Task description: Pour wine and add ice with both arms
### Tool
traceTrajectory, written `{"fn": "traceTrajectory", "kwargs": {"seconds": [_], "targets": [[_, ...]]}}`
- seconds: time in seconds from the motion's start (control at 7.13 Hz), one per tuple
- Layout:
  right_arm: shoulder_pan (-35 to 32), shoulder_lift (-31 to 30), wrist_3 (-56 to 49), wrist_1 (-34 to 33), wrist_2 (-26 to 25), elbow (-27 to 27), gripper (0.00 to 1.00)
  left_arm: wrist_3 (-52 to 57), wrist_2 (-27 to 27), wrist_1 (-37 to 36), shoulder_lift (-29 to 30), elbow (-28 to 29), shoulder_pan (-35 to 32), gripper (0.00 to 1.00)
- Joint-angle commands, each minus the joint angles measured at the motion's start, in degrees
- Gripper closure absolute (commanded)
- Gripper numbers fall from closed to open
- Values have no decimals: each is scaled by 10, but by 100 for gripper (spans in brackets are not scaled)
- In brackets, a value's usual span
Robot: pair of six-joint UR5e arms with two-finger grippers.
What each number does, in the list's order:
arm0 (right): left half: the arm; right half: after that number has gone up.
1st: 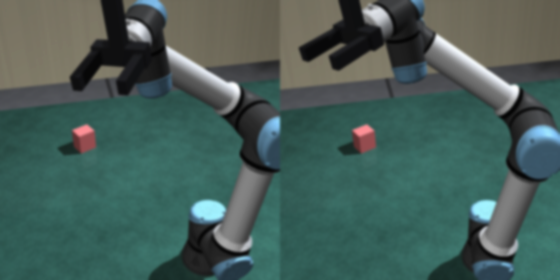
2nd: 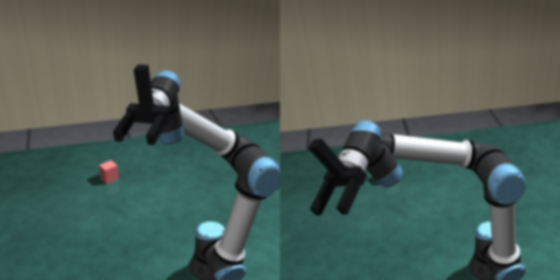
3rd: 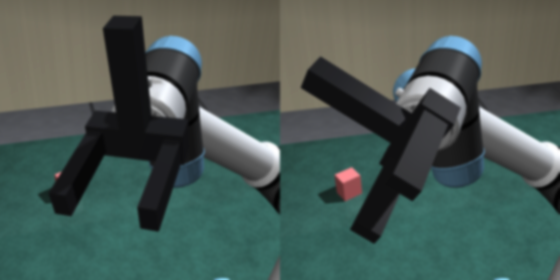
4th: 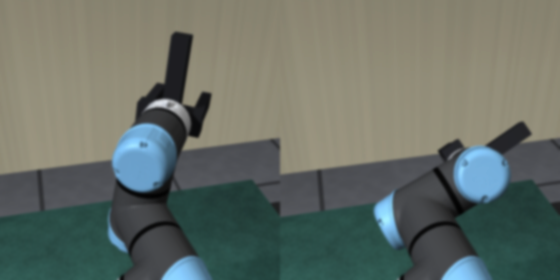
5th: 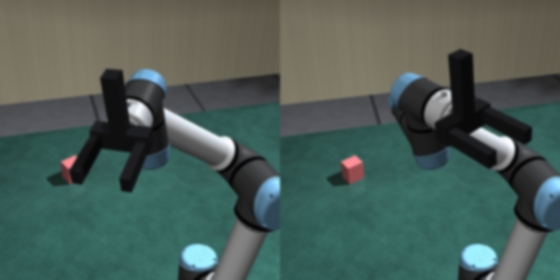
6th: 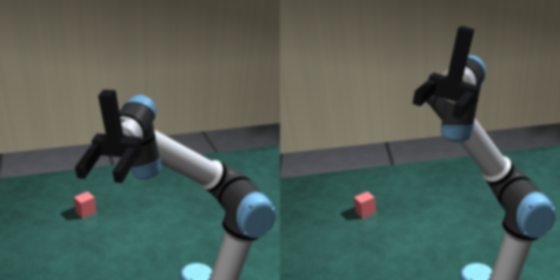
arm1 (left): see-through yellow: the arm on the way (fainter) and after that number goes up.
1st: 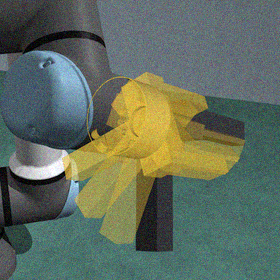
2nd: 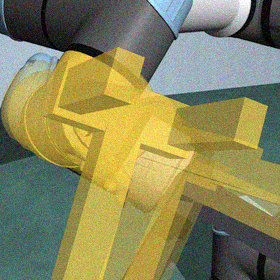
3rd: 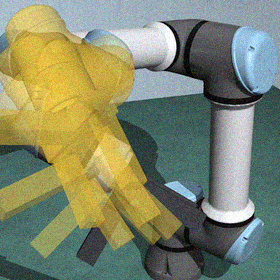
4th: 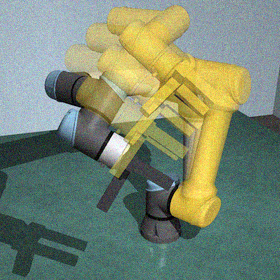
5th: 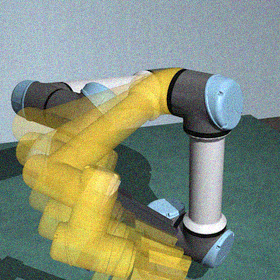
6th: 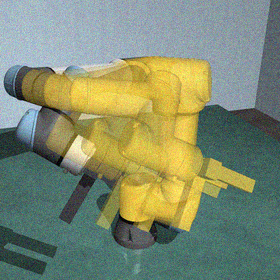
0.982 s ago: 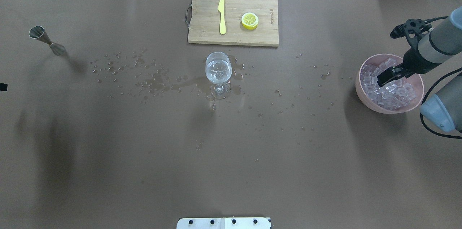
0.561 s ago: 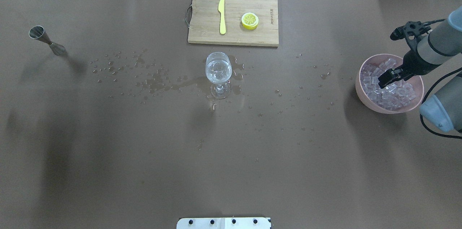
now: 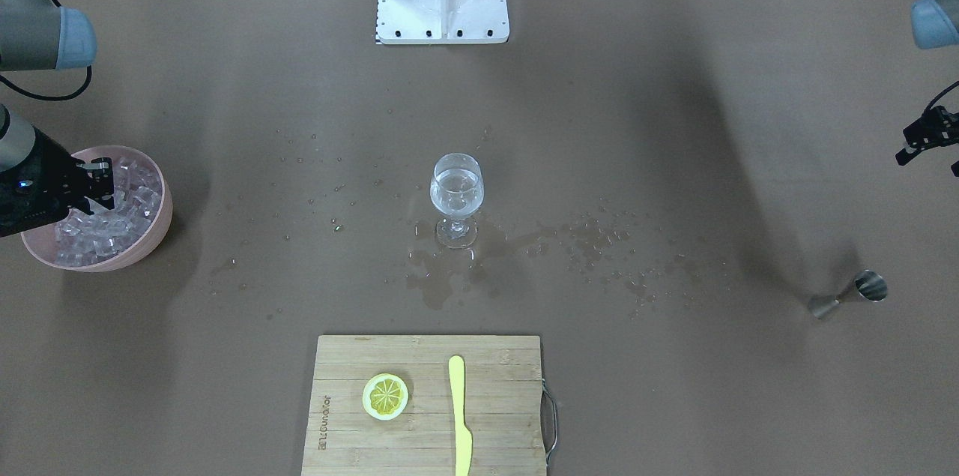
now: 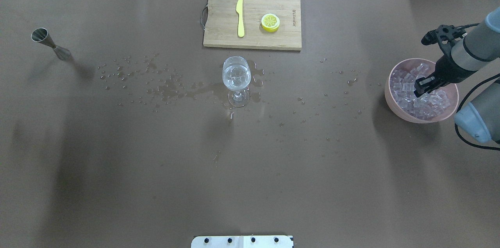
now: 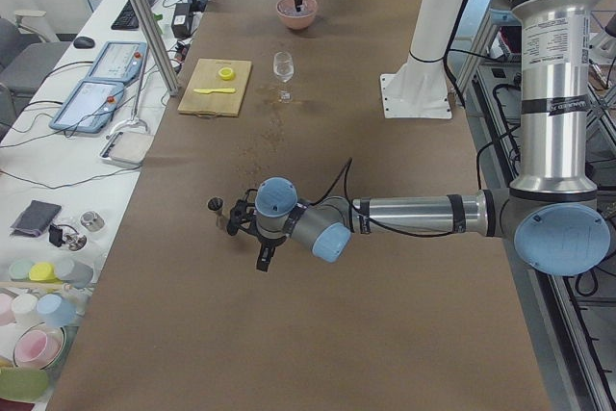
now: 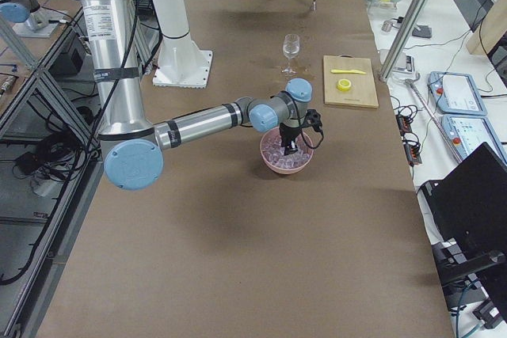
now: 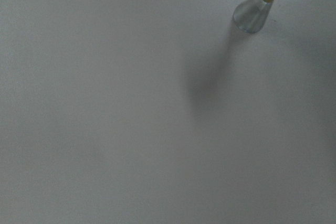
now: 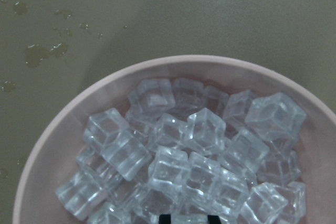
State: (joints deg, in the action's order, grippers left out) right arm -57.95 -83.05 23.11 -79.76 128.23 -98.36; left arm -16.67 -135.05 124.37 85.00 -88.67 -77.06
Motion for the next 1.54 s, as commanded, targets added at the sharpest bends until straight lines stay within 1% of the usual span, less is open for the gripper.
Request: {"fn": "traceTrajectory", "kwargs": {"seconds": [0.0,0.14,0.28,0.42,0.56,0.7,0.84,0.98,1.12,1.26,1.4], "targets": [[-27,26,3,-7,65,-9,100,1,-3,1,-2,-3,-1,3],[-46,47,13,-19,113,-18,100,-1,-5,-1,0,-11,0,3],[-44,87,88,-21,115,-28,100,-5,-4,-2,0,-15,0,3],[-21,143,181,-21,116,-27,100,-6,-3,-2,0,-13,1,3],[3,182,263,-20,111,-30,100,-6,0,-2,3,-7,1,3],[42,225,364,-19,87,-34,100,-6,0,-2,3,-6,2,3],[102,282,454,-18,23,-30,100,-11,0,-3,7,-5,2,3],[146,337,516,-21,-37,-20,100,-12,0,-2,20,11,2,2],[166,393,542,-21,-55,16,100,-13,1,-2,26,19,2,2],[181,435,550,-21,-64,57,100,-32,0,-1,31,18,2,2],[191,447,553,-18,-78,73,100,-35,0,-1,31,19,2,2]]}}
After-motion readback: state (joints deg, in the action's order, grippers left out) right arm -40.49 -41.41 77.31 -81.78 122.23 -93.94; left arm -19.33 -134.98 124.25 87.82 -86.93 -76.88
